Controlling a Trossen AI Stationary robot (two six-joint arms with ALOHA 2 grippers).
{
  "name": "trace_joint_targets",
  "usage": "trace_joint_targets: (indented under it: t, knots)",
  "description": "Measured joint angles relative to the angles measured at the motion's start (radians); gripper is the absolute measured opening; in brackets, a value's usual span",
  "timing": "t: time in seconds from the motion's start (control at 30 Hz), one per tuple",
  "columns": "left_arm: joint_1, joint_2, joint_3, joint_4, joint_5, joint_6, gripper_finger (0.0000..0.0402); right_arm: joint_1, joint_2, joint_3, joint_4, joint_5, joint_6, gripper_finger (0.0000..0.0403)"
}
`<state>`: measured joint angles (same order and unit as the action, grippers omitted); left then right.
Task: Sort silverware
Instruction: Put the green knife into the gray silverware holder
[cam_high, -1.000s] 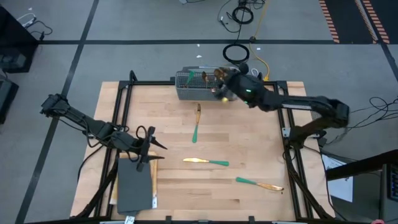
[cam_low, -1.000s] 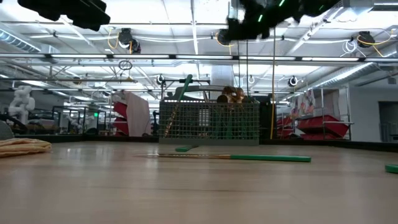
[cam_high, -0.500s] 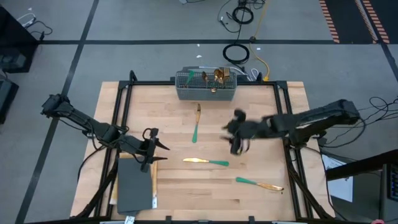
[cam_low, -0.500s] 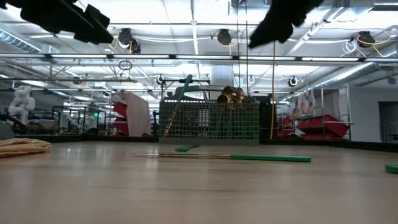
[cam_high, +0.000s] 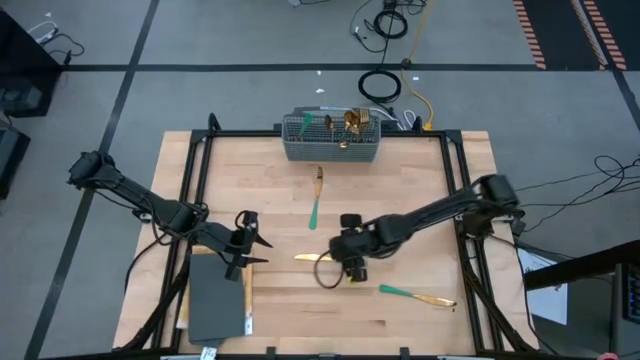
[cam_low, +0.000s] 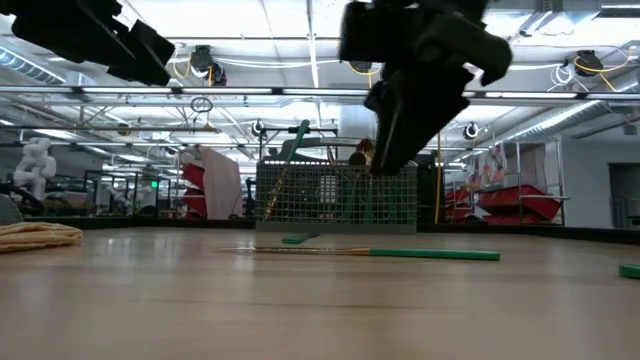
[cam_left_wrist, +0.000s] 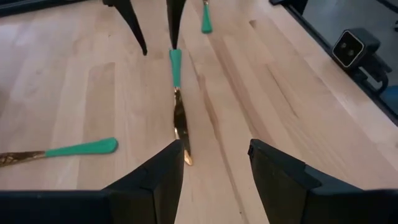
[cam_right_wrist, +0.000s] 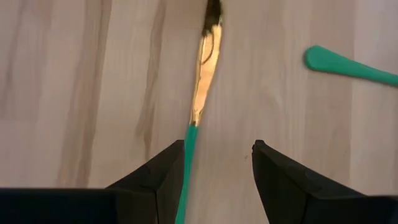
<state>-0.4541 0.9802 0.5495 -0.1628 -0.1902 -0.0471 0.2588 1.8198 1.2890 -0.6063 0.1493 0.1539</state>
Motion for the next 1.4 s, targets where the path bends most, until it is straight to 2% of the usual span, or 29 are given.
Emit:
trace_joint_targets:
  t: [0.1,0.23,0.7,0.8,0.97,1.03,1.4]
  knots:
    - [0.0,0.0,0.0,-0.013,0.0,0.0,0.019,-0.001,0.089,0.134,-0.15,0.0,-0.016,0.0176]
    - [0.0,0.0,0.0,-0.014,0.003,0.0,0.019,-0.002,0.168,0.228,-0.228,-0.045,-0.016,0.0176]
    - [0.0,0.0,0.0,-0.06,0.003,0.001,0.019,-0.015,0.338,0.235,-0.233,-0.085,0.043,0.0174]
    - [0.0,0.0,0.0,-0.065,0.003,0.001,0.019,-0.015,0.365,0.237,-0.234,-0.088,0.059,0.0149]
    - [0.0,0.0,0.0,-0.07,0.003,0.002,0.019,-0.012,0.385,0.239,-0.22,-0.112,0.063,0.0039]
    - [0.0,0.0,0.0,-0.081,0.003,0.001,0.019,-0.014,0.385,0.239,-0.218,-0.109,0.063,0.0014]
    - [-0.049,0.0,0.0,-0.137,0.004,-0.05,0.019,0.001,0.373,0.261,-0.185,0.021,0.109,0.0002]
